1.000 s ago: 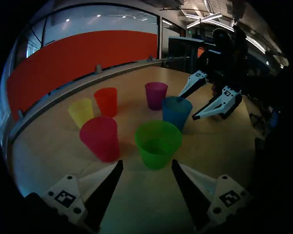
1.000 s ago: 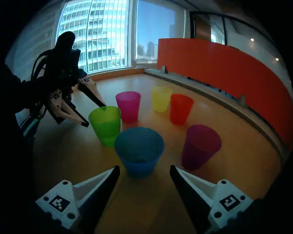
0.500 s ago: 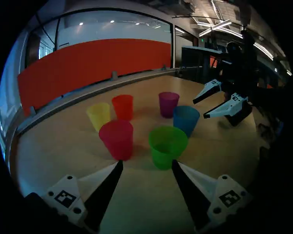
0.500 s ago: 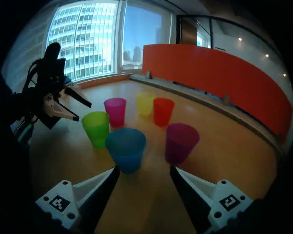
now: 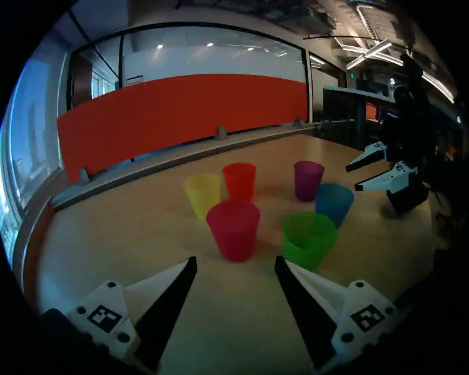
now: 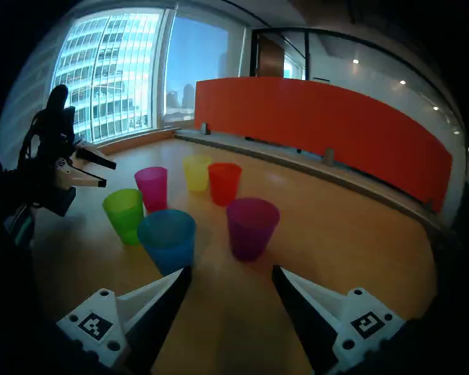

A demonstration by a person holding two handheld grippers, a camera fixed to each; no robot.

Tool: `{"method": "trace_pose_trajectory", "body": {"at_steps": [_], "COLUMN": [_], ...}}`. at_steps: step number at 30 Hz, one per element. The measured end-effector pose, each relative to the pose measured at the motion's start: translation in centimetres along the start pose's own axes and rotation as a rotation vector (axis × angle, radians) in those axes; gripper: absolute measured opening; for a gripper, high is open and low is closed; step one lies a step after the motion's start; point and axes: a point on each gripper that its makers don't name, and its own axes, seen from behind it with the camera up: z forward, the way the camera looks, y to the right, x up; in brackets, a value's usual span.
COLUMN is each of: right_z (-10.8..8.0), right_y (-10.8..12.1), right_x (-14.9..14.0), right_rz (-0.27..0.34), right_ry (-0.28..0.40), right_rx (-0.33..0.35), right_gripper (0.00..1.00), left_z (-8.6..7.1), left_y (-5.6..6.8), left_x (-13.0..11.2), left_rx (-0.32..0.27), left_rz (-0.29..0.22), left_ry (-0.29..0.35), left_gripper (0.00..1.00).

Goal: Pour water

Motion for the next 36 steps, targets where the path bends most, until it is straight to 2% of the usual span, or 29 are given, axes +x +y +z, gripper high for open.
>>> {"method": "trace_pose_trajectory", "body": {"at_steps": [6,12,21,24,30,36], "right_z": [-0.2,-0.4,-0.9,-1.1,-1.7,-2.6], "right_y": [1.8,3.2,5.2,5.7,6.6,7.0], "right_x": [0.7,1.4,3.7,4.5,5.9,7.7], "right_rz": [0.025,0.035,0.068,0.077,0.093,0.104], "right_ry": [0.023,0.046,0.125,0.154,0.212,0.279], "right_rx": [-0.076,-0.140,-0.241,-0.273,-0.334,-0.390], "right_gripper": [0.99,0.99,0.99,0.99,0.99,0.99], "left_z": [0.0,0.1,-0.9,-1.4,-2.3,-3.1], "left_y": [-1.6,-3.4,-6.2,-6.6,-7.3,-7.4], "left_x": [0.5,1.2,2.9,3.7,4.6,5.7], "left_rx": [0.061,0.116,0.207,0.230,0.287,0.325], "left_rz": [-0.010,-0.044,-0.093,-0.103,-0.090,-0.081], "left_ry": [0.022,0.057,0.136,0.175,0.223,0.272], "left_gripper": [0.93,0.93,0.93,0.93,0.92,0.93]}}
